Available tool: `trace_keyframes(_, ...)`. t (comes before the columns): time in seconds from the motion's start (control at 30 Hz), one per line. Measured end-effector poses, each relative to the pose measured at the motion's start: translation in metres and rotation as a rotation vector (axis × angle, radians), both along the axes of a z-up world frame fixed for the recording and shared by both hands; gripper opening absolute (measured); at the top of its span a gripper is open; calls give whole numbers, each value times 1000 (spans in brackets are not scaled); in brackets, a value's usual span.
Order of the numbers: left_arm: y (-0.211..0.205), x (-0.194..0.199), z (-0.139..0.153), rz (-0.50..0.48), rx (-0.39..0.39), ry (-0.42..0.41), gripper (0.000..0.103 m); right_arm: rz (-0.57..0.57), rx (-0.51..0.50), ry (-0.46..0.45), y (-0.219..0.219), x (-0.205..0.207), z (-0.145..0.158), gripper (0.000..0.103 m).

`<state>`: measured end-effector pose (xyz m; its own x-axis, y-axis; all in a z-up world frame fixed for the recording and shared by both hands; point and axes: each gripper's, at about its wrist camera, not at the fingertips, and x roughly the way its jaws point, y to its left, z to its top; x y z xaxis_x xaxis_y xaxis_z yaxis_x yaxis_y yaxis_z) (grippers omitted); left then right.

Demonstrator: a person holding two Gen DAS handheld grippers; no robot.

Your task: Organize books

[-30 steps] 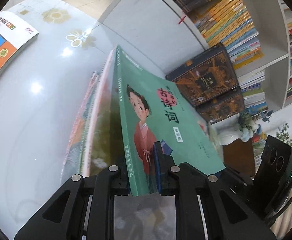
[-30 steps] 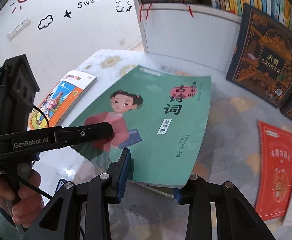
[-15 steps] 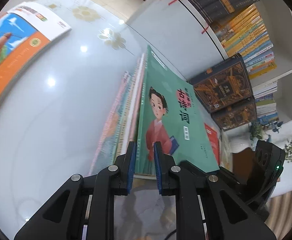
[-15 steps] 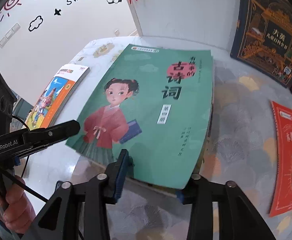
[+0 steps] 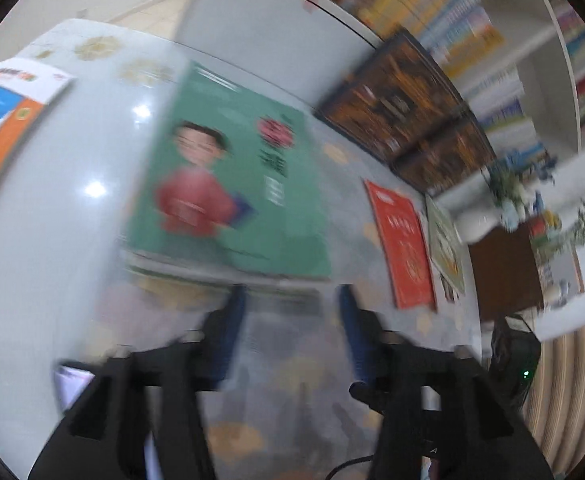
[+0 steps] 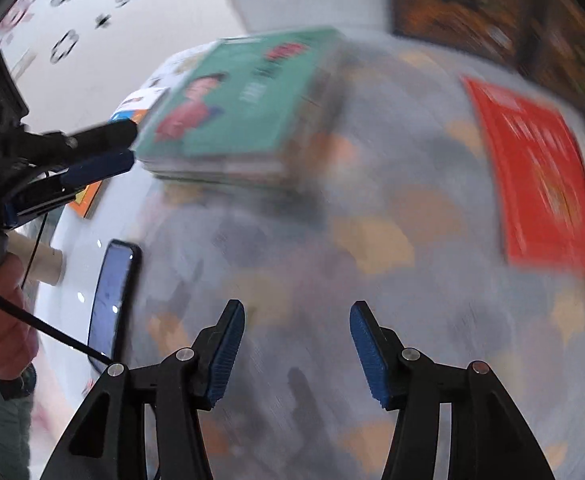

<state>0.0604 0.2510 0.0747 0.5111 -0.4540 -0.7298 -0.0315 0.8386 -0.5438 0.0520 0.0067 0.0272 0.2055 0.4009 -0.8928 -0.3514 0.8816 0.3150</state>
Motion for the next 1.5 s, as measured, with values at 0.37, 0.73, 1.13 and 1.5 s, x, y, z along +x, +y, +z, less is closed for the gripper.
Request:
trace_keyframes(0.37,-191,9,6,-222,88,36,62,-294,79,-11,-200,-14,14,53)
trace_keyframes(0.73,-349,76,18,-348,152,-54,76,-509,78,-51,-352,8,19,53)
trace_keyframes(1.13,-408,181,-23,-396,187,-22,63,-571,54,-119,-399,117,8,53)
trace_keyframes(1.5,-431,212,-51,-385,272,-18,66,-585,59,-63,-399,177,-24,53)
